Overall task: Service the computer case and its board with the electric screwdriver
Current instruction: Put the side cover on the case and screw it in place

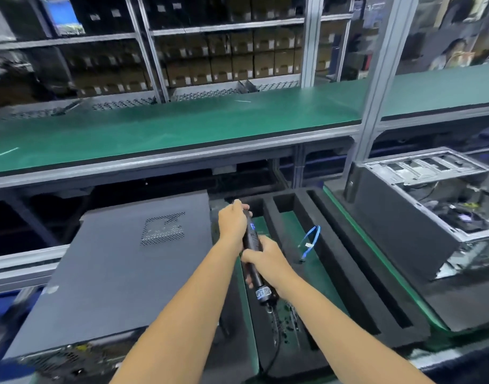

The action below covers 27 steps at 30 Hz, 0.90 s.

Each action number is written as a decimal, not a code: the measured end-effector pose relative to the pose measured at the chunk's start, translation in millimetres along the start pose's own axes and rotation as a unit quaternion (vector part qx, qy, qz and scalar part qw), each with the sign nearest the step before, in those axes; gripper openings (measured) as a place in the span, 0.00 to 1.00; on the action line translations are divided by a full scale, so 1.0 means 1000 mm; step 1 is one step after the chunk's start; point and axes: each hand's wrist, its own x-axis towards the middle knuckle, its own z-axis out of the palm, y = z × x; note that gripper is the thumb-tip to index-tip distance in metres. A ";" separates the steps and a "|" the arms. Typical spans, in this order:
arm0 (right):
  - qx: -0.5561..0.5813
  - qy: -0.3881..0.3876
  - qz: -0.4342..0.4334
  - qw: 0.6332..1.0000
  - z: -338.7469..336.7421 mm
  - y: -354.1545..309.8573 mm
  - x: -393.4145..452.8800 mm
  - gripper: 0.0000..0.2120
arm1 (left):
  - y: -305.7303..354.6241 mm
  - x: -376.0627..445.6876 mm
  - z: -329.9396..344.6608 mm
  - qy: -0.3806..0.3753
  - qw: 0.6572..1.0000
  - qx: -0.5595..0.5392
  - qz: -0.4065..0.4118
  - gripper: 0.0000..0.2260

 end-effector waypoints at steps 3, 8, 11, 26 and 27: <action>0.016 -0.005 0.026 1.000 0.001 0.010 0.018 0.18 | -0.012 0.015 0.003 0.014 0.999 0.051 0.013 0.15; -0.006 0.007 0.038 0.999 0.010 0.021 0.047 0.28 | -0.024 0.039 0.003 0.021 0.993 0.111 0.018 0.15; -0.006 0.003 0.040 0.999 0.015 0.019 0.057 0.13 | -0.026 0.052 0.001 0.026 0.989 0.144 0.025 0.16; -0.008 0.043 0.034 0.998 0.046 0.057 0.093 0.13 | -0.049 0.059 -0.010 -0.073 0.634 0.756 0.146 0.27; -0.012 0.037 0.032 0.999 0.048 0.062 0.093 0.12 | -0.052 0.058 -0.010 -0.067 0.596 0.784 0.160 0.23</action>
